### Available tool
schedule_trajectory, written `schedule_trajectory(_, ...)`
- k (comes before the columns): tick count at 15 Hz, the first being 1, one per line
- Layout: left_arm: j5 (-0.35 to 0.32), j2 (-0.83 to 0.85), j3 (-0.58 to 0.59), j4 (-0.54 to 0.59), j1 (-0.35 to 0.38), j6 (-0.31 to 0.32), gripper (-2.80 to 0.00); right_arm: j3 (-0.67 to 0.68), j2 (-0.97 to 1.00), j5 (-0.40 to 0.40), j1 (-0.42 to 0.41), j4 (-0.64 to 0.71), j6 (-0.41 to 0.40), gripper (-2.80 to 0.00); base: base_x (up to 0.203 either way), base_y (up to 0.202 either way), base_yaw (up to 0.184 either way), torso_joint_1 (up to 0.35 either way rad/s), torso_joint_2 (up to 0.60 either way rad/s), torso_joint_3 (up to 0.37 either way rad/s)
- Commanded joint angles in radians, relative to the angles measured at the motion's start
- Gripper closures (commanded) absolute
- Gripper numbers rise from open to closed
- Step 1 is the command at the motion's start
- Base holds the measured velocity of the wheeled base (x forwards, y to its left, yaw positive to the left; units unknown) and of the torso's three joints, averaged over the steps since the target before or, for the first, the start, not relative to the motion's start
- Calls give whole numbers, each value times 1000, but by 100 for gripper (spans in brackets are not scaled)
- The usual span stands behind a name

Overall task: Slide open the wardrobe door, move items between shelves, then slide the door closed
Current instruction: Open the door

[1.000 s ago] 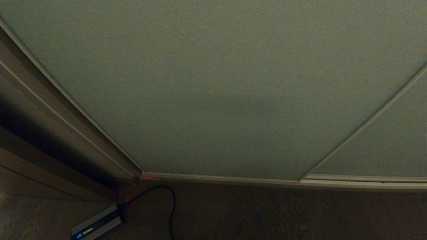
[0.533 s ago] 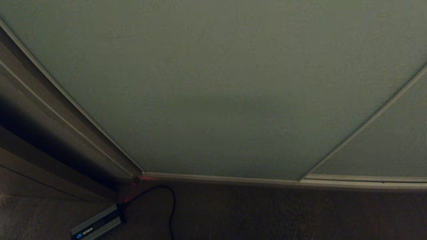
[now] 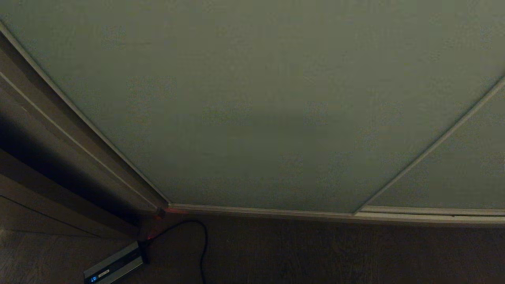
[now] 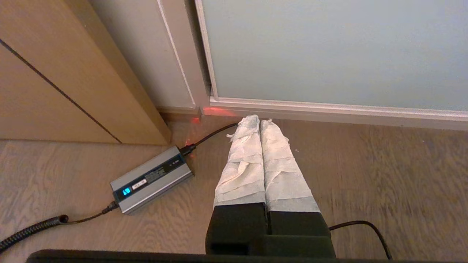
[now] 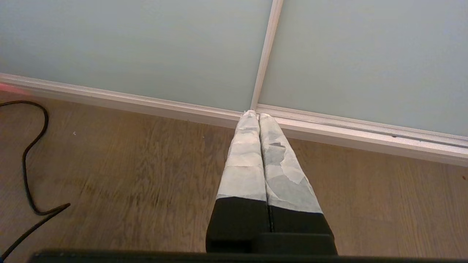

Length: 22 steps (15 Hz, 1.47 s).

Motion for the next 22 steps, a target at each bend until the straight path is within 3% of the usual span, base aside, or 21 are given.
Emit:
schedule_trajectory(1, -1, 2, -1, 3, 0, 15, 0, 3, 0, 0, 0, 0, 0, 0, 0, 0, 0, 0, 0, 0)
schedule_trajectory(6, 4, 2, 0, 1, 0, 4, 0, 4, 0, 0, 0, 0, 0, 0, 0, 0, 0, 0, 0, 0)
schedule_trajectory(8, 11, 7, -28, 10, 0, 38, 0, 3, 0, 0, 0, 0, 0, 0, 0, 0, 0, 0, 0, 0)
schedule_trajectory(11, 13, 89, -191, 5, 1, 62, 0, 4, 0, 0, 0, 0, 0, 0, 0, 0, 0, 0, 0, 0)
schedule_trajectory(15, 33, 267, -528, -8, 2, 66, 0, 3, 0, 0, 0, 0, -1, 0, 0, 0, 0, 0, 0, 0)
schedule_trajectory(17, 96, 414, -663, -77, 3, 69, 0, 3, 0, 0, 0, 0, 0, 0, 0, 0, 0, 0, 0, 0)
schedule_trajectory(22, 321, 784, -947, -421, 4, 95, 0, 3, 0, 0, 0, 2, -1, 0, 0, 0, 0, 0, 0, 0)
